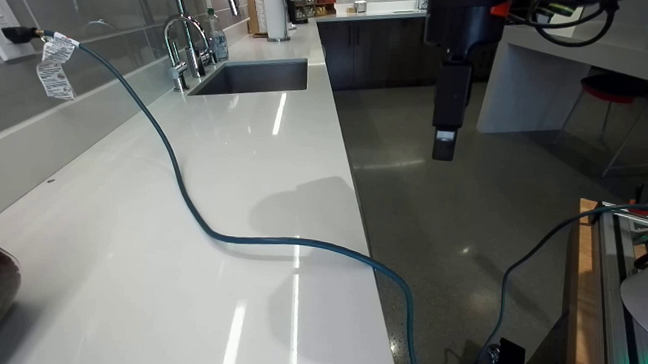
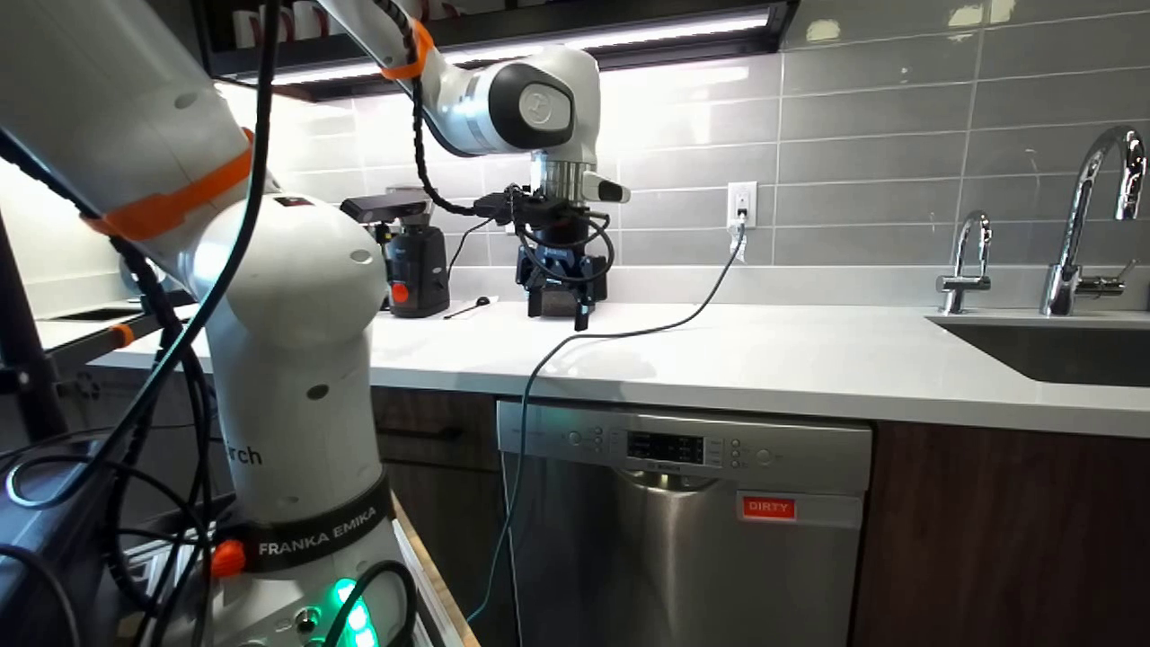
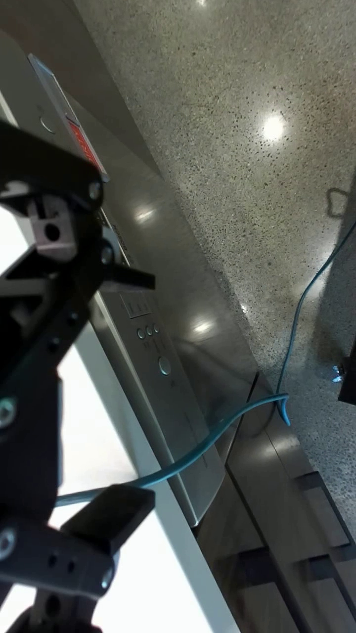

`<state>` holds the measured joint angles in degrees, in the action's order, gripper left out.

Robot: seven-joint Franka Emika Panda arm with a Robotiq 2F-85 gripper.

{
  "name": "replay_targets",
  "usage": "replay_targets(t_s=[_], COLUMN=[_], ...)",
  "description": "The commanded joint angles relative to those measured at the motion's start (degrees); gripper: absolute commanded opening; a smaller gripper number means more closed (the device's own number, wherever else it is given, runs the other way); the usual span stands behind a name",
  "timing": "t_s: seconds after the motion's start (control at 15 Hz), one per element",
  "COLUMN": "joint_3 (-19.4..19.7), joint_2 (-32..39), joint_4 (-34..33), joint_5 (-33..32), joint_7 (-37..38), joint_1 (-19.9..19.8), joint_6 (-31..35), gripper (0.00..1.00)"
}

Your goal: Press a button on the dishwasher.

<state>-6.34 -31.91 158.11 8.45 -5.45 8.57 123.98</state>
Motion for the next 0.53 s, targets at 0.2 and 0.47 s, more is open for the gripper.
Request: replay_targets(t_s=[0.2, 0.47], joint_3=[0.66, 0.47], joint_2=[0.02, 5.03], joint_4=[-0.06, 0.02], joint_5=[-0.43, -2.69], joint_7=[0.31, 2.63], joint_1=[0.66, -1.66], joint_6=[-0.06, 0.79], gripper=[1.0, 1.0])
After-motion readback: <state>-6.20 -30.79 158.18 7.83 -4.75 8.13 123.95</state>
